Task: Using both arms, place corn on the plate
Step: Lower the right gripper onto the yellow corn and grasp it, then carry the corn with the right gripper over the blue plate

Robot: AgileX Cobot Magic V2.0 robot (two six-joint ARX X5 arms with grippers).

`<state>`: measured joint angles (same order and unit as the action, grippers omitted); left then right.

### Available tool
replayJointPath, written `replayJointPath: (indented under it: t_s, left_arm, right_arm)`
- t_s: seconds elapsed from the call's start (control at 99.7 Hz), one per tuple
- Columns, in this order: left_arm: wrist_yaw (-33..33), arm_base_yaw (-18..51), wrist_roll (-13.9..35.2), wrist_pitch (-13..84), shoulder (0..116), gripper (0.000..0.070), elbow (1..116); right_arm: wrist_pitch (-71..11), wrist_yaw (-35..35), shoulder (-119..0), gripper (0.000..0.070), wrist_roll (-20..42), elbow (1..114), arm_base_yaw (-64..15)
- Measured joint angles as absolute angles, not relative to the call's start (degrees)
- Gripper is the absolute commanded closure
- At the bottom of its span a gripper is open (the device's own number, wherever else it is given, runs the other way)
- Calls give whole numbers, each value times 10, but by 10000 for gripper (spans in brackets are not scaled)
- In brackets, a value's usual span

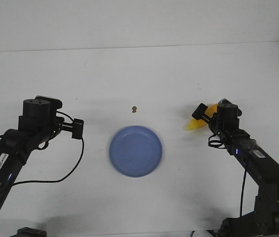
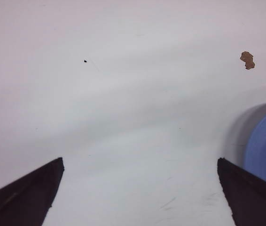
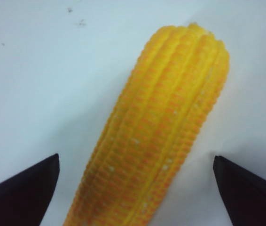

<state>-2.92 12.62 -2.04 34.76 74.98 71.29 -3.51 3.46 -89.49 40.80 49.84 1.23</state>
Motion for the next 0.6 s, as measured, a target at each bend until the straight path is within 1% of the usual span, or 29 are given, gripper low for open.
replayJointPath:
  t_s: [0.07,0.15,0.201,0.271,0.311,0.351,0.602]
  left_arm:
    - [-29,126,-20,348,750,0,713]
    - [-29,126,-20,348,750,0,713]
    - [-29,126,-20,348,750,0,713]
    - [-29,126,-20,348,750,0,713]
    - [-29,126,-20,348,750,0,713]
    - [-29,126,-20,348,750,0,713]
    - [-29,126,-20,348,750,0,713]
  right_arm:
    - [-35,35,-898,143,408,498,12]
    - [-35,35,-899,249,408,498,12]
    - [-35,34,-899,349,408,498,12]
    - [-33,35,-899,516,408,498,12]
    - [-31,36,-899,576,408,499,12]
    - [-31,36,-899,590,408,499,12]
    - [-29,37,-899,590,407,499,12]
